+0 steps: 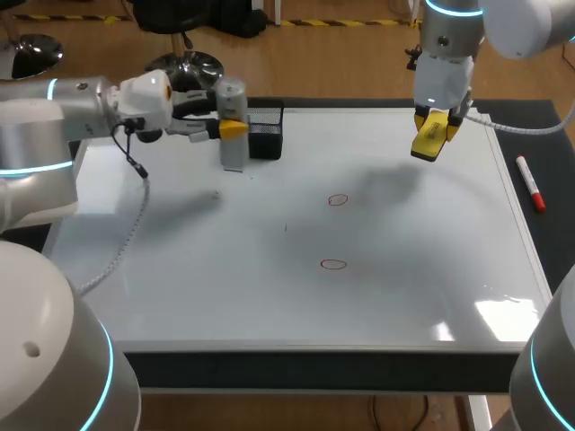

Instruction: Pick up the inspection probe, press it on each red-marked spot on the whiteboard one by one, put down the probe, pick up the eraser, and wipe off all the red marks.

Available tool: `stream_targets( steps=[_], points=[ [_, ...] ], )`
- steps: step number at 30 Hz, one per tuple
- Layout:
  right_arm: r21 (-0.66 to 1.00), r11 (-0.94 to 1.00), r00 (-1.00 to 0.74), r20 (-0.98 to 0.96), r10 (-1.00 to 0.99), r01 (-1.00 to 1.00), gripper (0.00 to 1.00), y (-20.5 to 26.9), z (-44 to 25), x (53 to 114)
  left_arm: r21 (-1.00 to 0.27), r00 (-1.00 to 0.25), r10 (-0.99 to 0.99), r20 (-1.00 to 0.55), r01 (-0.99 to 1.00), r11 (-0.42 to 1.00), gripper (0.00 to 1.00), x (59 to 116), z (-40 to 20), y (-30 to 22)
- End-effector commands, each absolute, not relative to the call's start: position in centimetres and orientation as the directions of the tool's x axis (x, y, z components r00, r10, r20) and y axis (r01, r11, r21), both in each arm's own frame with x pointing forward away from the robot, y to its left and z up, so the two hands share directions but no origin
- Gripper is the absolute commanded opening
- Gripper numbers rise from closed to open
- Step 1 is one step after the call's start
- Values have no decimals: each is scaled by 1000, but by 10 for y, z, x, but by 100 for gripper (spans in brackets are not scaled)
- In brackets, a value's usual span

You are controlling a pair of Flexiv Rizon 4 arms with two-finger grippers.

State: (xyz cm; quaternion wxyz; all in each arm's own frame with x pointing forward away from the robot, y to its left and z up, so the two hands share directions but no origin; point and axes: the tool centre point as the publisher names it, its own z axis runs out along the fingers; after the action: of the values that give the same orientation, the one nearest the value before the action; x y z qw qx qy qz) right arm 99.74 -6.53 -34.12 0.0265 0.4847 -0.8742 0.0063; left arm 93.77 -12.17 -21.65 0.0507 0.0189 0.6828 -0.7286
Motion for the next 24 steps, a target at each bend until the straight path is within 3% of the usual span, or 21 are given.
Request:
stream_targets(
  steps=[1, 24],
  points=[
    [13, 528, -527, 54, -848, -849, 0, -66, -340, 997, -992, -995, 2, -97, 96, -84, 0, 940, -220, -132],
    [13, 528, -527, 54, -848, -849, 0, -66, -340, 997, -989, -959, 266, -96, 62, -135, 0, 922, -235, -206]
  ],
)
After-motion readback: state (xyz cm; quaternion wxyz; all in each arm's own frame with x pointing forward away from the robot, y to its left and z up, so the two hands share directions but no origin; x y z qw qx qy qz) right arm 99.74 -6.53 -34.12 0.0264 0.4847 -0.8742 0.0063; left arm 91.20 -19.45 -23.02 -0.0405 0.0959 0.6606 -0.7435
